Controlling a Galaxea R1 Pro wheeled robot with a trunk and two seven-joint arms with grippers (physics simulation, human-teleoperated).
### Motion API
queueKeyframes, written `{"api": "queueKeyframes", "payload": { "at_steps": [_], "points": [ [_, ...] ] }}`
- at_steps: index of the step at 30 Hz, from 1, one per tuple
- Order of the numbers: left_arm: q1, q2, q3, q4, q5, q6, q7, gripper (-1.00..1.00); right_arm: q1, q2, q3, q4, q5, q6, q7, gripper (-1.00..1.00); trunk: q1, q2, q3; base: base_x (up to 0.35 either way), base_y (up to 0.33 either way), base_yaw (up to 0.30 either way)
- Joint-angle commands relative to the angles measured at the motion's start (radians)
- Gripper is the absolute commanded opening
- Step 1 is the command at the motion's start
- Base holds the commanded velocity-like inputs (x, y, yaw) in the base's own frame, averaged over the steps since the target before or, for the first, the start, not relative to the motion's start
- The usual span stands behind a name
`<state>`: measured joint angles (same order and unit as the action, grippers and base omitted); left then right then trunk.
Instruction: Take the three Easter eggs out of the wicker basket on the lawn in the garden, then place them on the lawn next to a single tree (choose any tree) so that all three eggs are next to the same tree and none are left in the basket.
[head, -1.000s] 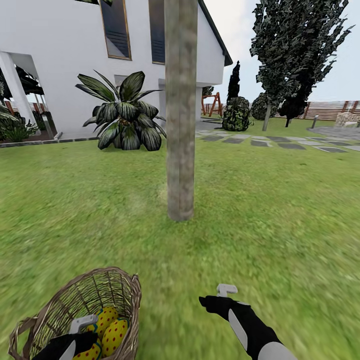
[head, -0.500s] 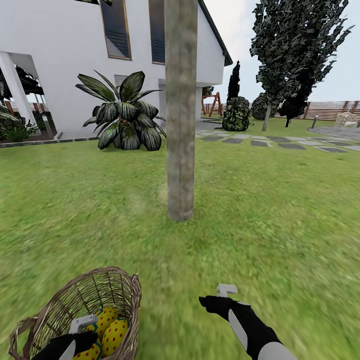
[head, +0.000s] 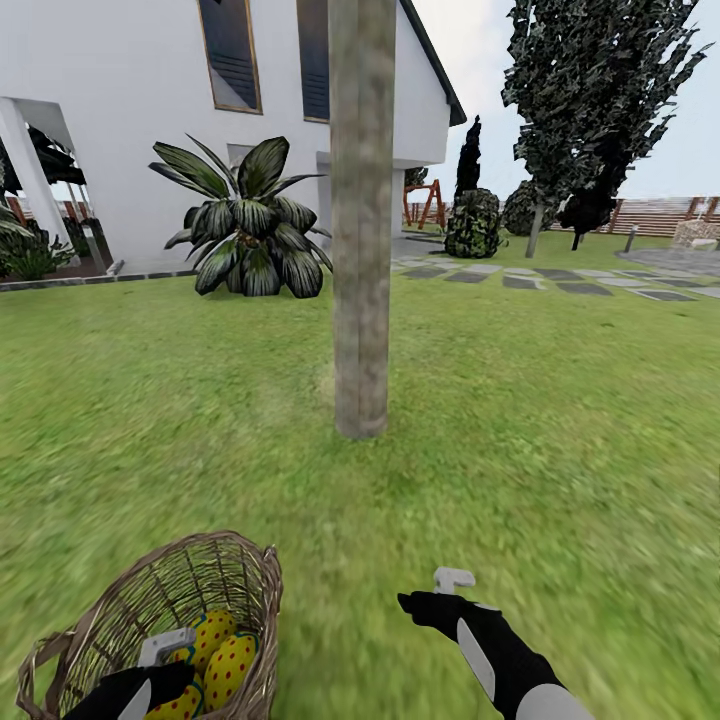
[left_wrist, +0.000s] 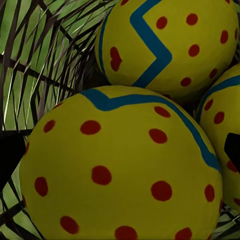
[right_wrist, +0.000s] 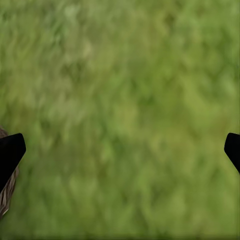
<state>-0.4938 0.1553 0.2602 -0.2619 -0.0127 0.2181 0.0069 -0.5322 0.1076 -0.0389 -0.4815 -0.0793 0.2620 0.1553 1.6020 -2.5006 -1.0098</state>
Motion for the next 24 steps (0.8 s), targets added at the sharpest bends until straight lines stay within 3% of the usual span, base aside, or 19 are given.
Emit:
{"api": "queueKeyframes", "payload": {
  "at_steps": [1, 24],
  "points": [
    [0.000, 0.000, 0.004, -0.003, -0.001, 0.006, 0.001, 1.00, 0.000, 0.001, -0.004, -0.002, -0.008, 0.006, 0.003, 1.00, 0.000, 0.000, -0.001, 0.000, 0.000, 0.000],
    [0.000, 0.000, 0.004, -0.003, -0.001, 0.006, 0.010, 1.00, 0.001, 0.000, -0.004, -0.003, -0.007, 0.005, 0.004, 1.00, 0.002, -0.001, -0.016, 0.000, 0.000, 0.000]
  ]
}}
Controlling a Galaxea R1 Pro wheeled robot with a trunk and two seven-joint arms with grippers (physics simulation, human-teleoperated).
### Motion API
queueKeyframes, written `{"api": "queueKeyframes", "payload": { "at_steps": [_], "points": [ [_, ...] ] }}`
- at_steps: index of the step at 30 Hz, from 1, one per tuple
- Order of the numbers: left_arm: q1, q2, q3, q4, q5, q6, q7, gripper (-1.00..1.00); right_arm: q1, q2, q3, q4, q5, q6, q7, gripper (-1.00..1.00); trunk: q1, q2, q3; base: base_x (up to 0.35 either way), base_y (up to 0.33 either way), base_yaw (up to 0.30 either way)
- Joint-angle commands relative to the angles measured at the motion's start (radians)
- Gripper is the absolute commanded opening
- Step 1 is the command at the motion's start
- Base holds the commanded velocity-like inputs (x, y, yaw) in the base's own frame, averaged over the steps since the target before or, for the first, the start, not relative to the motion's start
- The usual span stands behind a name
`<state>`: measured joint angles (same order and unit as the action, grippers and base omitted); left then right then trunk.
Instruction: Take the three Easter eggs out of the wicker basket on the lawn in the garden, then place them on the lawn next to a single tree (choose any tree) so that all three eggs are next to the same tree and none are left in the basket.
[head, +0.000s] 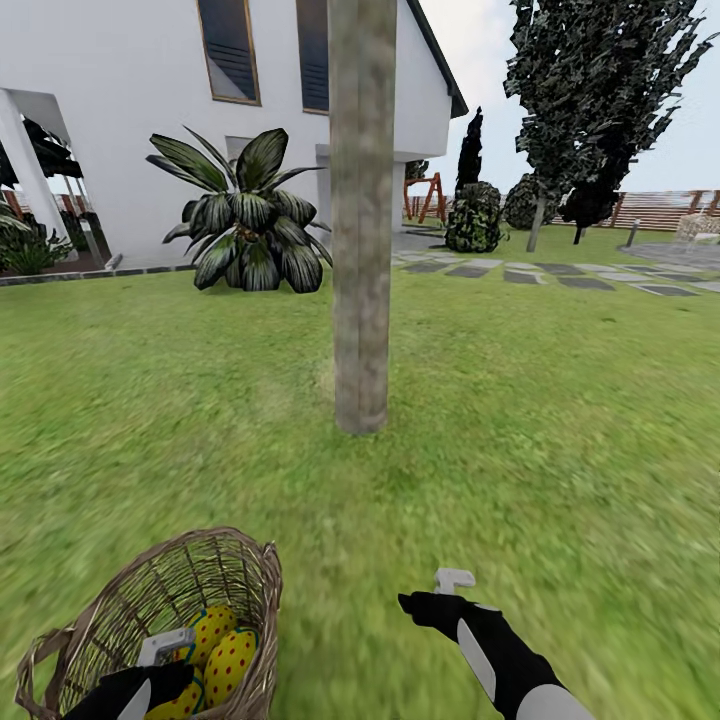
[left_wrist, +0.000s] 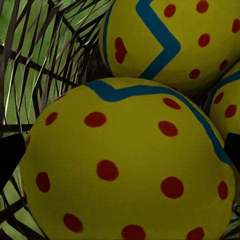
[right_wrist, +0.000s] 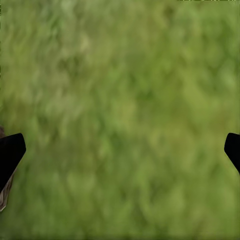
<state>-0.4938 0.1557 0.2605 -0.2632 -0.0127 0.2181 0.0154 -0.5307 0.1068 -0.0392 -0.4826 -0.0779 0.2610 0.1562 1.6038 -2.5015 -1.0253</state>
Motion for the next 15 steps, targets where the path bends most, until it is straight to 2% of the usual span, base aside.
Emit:
{"api": "queueKeyframes", "payload": {
  "at_steps": [1, 15],
  "points": [
    [0.000, 0.000, 0.003, -0.002, -0.001, 0.006, 0.002, 1.00, 0.000, 0.001, -0.004, -0.002, -0.008, 0.006, 0.003, 1.00, 0.000, 0.000, -0.001, 0.000, 0.000, 0.000],
    [0.000, 0.001, 0.002, -0.003, -0.001, 0.038, 0.008, 1.00, 0.000, 0.001, -0.004, -0.002, -0.008, 0.007, 0.003, 1.00, 0.000, 0.000, -0.001, 0.000, 0.000, 0.000]
  ]
}}
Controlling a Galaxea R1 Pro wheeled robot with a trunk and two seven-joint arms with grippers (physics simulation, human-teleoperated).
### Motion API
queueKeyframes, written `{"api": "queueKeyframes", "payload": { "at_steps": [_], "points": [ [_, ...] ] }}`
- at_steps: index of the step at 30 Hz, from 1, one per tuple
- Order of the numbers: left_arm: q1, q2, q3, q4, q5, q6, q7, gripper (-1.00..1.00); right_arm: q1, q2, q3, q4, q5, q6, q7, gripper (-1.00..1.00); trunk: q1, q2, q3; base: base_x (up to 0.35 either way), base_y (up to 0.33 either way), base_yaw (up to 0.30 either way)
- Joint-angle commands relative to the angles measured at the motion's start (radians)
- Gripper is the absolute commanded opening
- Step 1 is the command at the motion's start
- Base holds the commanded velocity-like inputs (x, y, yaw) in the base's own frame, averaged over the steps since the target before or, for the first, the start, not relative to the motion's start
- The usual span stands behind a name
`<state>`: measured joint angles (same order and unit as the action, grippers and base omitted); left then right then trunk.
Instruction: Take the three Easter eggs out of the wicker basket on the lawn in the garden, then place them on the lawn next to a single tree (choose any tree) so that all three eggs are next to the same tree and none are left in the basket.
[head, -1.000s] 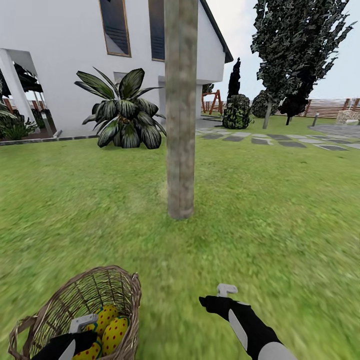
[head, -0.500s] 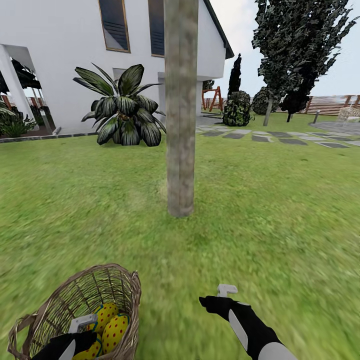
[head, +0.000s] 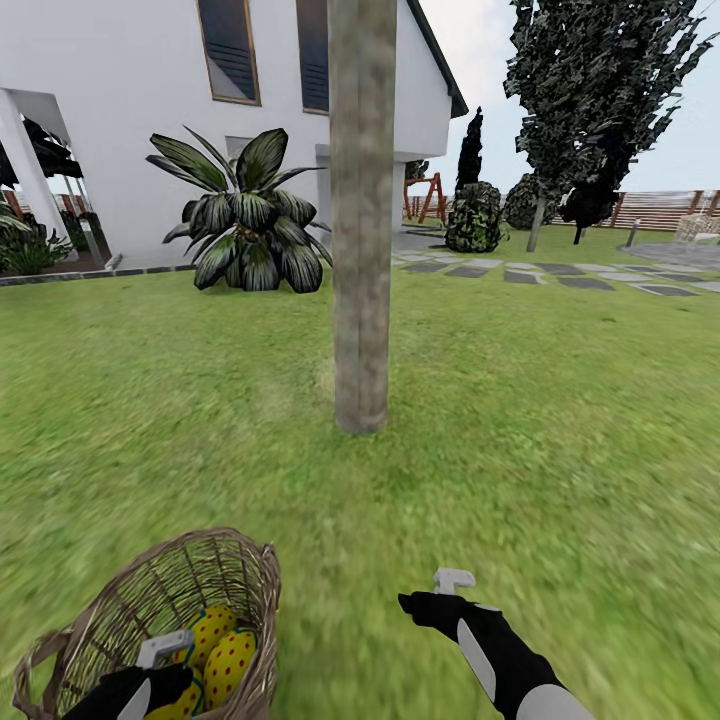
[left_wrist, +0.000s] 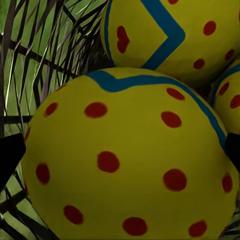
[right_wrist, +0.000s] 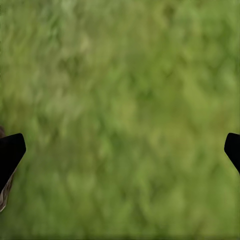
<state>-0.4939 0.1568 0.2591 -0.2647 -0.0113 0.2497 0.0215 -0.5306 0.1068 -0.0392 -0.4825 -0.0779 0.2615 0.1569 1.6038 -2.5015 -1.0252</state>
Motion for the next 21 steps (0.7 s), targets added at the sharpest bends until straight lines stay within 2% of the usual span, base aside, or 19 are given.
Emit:
{"api": "queueKeyframes", "payload": {
  "at_steps": [1, 5, 7, 16, 21],
  "points": [
    [0.000, 0.000, 0.004, -0.002, -0.002, 0.010, 0.011, 1.00, 0.000, 0.001, -0.004, -0.002, -0.008, 0.007, 0.003, 1.00, 0.000, 0.000, -0.001, 0.000, 0.000, 0.000],
    [0.000, 0.000, 0.004, -0.004, -0.002, 0.029, 0.025, 1.00, 0.000, 0.001, -0.005, -0.001, -0.008, 0.007, 0.003, 1.00, 0.000, 0.000, -0.001, 0.000, 0.000, 0.000],
    [0.000, 0.000, 0.003, -0.005, -0.001, 0.041, 0.025, 1.00, 0.000, 0.001, -0.005, -0.002, -0.008, 0.006, 0.003, 1.00, 0.001, -0.001, -0.009, 0.000, 0.000, 0.000],
    [0.000, 0.000, 0.005, -0.004, -0.002, 0.046, 0.025, 1.00, 0.000, 0.001, -0.005, -0.002, -0.008, 0.007, 0.003, 1.00, 0.001, -0.001, -0.009, 0.000, 0.000, 0.000],
    [0.000, 0.000, 0.005, -0.004, -0.002, 0.047, 0.025, 1.00, 0.000, 0.001, -0.005, -0.002, -0.008, 0.006, 0.003, 1.00, 0.002, -0.001, -0.016, 0.000, 0.000, 0.000]
  ]
}}
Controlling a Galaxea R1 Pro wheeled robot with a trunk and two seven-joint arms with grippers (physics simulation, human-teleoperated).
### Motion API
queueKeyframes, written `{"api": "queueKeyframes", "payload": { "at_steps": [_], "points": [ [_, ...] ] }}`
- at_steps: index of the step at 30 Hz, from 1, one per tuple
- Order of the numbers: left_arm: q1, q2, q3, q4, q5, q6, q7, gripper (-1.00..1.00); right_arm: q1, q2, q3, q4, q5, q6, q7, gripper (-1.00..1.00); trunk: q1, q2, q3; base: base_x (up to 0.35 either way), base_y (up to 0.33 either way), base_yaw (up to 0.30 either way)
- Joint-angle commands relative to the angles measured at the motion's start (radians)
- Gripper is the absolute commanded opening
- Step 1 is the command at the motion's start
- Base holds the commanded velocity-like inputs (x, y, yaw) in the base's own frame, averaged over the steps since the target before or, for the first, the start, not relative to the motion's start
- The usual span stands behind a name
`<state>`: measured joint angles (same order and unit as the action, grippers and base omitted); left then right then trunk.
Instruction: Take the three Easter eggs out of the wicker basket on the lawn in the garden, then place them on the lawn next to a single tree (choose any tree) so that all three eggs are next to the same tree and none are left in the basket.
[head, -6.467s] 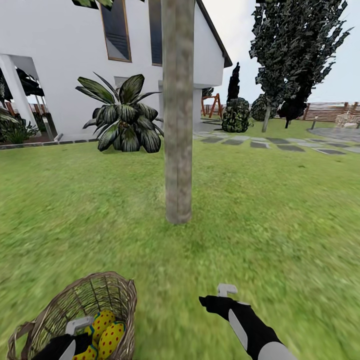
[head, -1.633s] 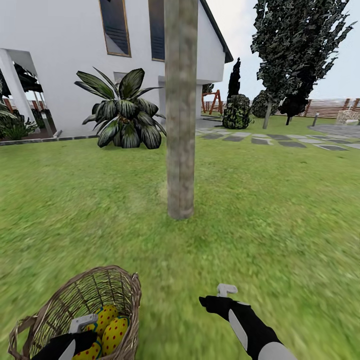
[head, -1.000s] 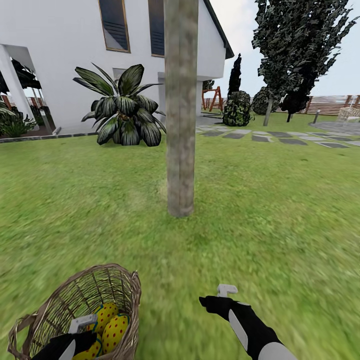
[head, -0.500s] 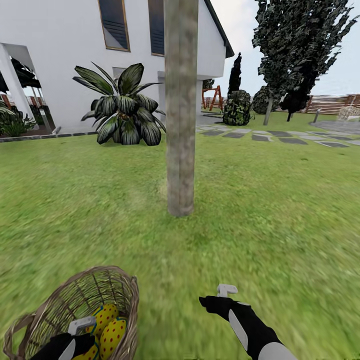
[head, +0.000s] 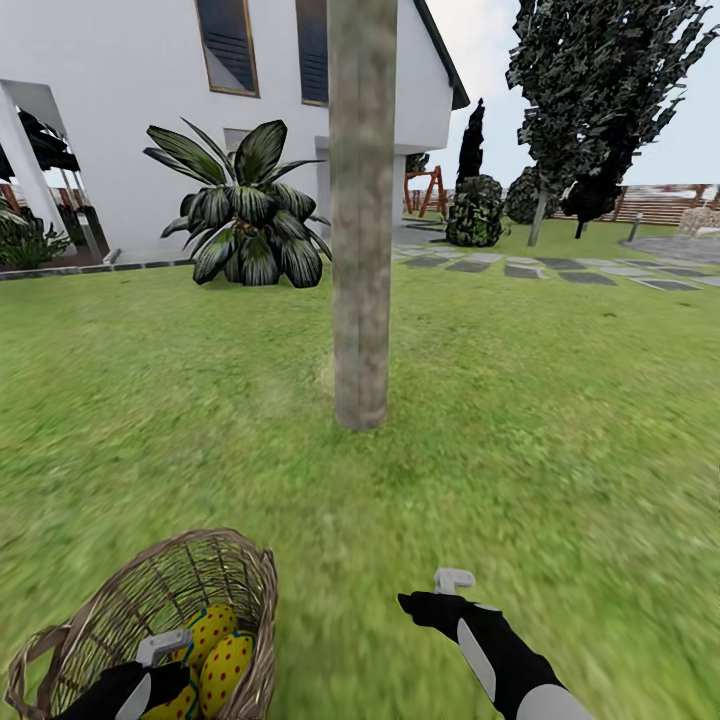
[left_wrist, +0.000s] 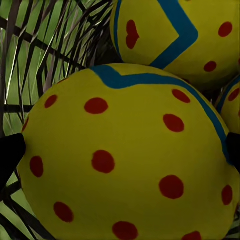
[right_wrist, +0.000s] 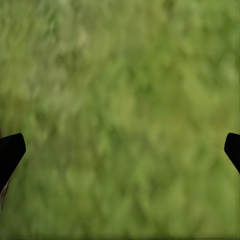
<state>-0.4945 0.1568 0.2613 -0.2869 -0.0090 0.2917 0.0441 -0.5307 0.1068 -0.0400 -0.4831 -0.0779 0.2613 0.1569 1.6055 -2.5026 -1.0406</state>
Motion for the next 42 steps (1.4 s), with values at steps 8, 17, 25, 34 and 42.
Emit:
{"api": "queueKeyframes", "payload": {
  "at_steps": [8, 17, 25, 34, 42],
  "points": [
    [0.001, -0.001, 0.003, 0.017, -0.005, 0.006, 0.002, 1.00, 0.000, 0.001, -0.004, -0.002, -0.008, 0.006, 0.003, 1.00, 0.000, 0.000, -0.005, 0.000, 0.000, 0.000],
    [0.001, -0.002, 0.003, 0.017, -0.005, 0.009, 0.000, -1.00, 0.000, 0.001, -0.004, -0.002, -0.008, 0.006, 0.003, 1.00, 0.001, -0.001, -0.009, 0.000, 0.000, 0.000],
    [0.001, -0.002, 0.003, 0.017, -0.006, 0.010, 0.000, -1.00, 0.000, 0.001, -0.004, -0.002, -0.008, 0.006, 0.003, 1.00, 0.001, -0.001, -0.009, 0.000, 0.000, 0.000],
    [0.001, -0.002, 0.003, 0.017, -0.007, 0.027, 0.001, -1.00, 0.000, 0.001, -0.004, -0.002, -0.008, 0.006, 0.003, 1.00, 0.001, -0.001, -0.009, 0.000, 0.000, 0.000],
    [0.001, -0.002, 0.003, 0.015, -0.009, 0.027, 0.002, -1.00, 0.000, 0.000, -0.004, -0.002, -0.008, 0.007, 0.003, 1.00, 0.000, 0.000, -0.001, 0.000, 0.000, 0.000]
  ]
}}
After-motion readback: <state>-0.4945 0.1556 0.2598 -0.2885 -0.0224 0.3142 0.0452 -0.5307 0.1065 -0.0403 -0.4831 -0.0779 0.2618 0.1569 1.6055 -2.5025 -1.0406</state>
